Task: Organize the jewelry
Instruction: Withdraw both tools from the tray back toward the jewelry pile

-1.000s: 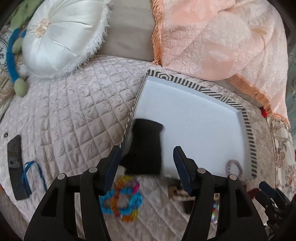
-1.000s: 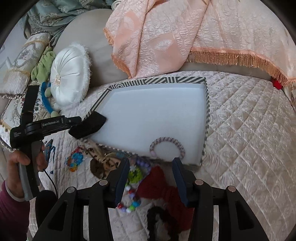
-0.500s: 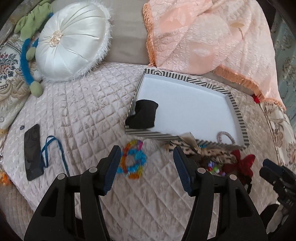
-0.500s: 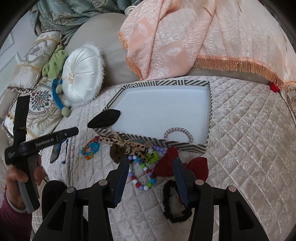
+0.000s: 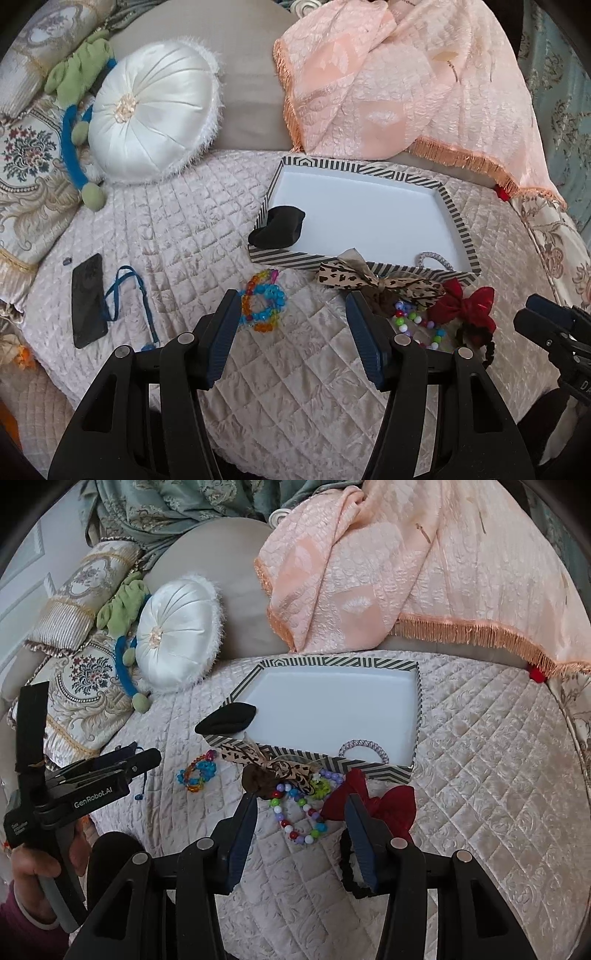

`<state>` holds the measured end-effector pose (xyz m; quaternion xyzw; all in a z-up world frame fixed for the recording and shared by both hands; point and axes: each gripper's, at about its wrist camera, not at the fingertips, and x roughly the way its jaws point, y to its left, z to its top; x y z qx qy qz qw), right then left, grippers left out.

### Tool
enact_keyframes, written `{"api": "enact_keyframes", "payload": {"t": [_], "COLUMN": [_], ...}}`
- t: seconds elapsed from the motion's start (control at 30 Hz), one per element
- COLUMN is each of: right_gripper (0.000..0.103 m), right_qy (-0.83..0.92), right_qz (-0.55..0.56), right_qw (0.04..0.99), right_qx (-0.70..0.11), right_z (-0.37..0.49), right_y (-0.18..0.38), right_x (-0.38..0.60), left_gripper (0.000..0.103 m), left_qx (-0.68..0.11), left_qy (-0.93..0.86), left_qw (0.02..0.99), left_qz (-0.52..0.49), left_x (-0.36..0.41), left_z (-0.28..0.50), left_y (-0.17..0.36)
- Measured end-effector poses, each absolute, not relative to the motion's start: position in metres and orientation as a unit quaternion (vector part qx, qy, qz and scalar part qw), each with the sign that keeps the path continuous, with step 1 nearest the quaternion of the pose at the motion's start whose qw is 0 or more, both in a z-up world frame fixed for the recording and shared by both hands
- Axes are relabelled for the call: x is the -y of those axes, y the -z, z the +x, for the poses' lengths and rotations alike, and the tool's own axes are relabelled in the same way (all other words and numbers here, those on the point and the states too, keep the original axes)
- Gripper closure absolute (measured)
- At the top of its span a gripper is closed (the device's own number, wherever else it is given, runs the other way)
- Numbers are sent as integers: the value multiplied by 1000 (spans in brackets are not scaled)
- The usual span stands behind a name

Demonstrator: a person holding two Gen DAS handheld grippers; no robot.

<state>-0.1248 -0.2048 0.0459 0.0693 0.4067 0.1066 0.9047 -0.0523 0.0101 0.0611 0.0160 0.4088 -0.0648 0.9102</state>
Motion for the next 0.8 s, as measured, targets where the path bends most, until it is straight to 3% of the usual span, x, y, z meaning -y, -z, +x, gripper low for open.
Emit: {"api": "enact_keyframes", "payload": {"t": [0.8], "right_gripper": [50], "right_qy": [-95], "right_qz": [56], "right_qw": [909], "right_qx": [-402], "right_z": [-138], "right_y": [-53], "right_x": [209], "left_gripper": [44], "left_qx": [-399], "left_qy": [68], "left_qw": [914], "left_qz": [22], "left_x": [0], "left_z": [-69], "left_y": [-66]}}
